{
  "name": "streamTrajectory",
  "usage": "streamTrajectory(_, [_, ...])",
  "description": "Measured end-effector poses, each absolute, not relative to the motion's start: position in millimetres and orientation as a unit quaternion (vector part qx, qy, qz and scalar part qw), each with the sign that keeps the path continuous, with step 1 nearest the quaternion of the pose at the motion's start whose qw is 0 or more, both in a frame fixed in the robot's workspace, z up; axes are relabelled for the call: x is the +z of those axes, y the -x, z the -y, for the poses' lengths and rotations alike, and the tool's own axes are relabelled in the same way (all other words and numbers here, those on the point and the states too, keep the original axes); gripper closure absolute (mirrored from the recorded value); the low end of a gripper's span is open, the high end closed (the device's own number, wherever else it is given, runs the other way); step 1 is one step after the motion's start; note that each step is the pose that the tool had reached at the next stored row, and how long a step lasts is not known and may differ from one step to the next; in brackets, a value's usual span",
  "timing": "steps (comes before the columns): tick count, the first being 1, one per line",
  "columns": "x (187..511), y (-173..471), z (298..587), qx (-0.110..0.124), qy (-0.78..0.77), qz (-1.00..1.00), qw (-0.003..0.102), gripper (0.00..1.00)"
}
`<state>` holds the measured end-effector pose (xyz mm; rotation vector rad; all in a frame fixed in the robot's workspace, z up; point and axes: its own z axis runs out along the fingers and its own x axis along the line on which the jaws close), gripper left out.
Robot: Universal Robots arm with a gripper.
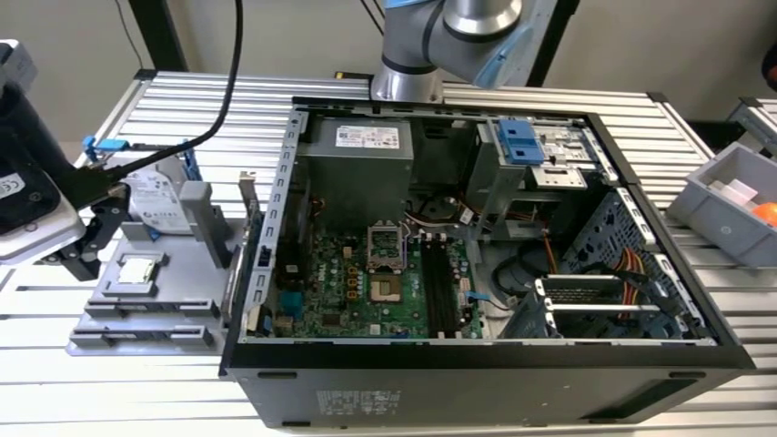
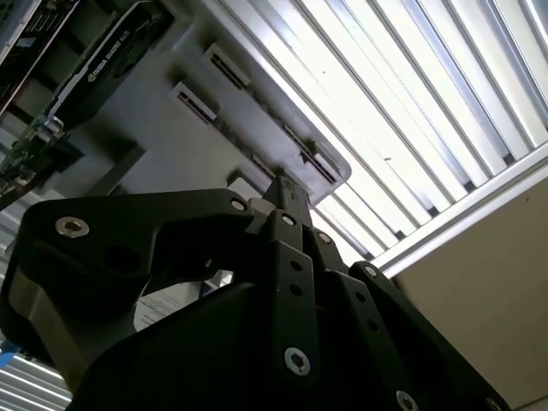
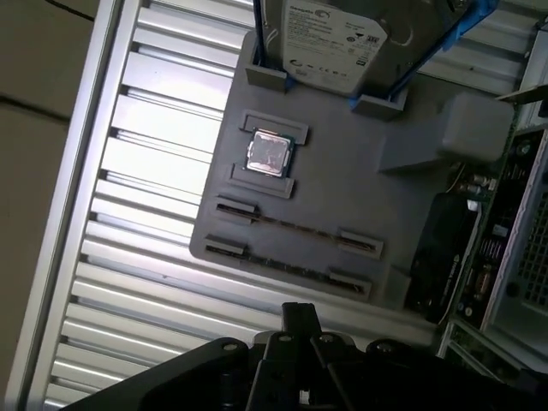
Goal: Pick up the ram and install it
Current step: 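Pick up the ram and move it above insertion slot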
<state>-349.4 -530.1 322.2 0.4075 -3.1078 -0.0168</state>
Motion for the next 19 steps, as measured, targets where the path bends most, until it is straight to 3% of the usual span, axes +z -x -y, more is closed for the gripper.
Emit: streamTrajectory(19, [322.3, 349.5, 527.2, -0.005, -0.181, 0.983, 0.004, 1.00])
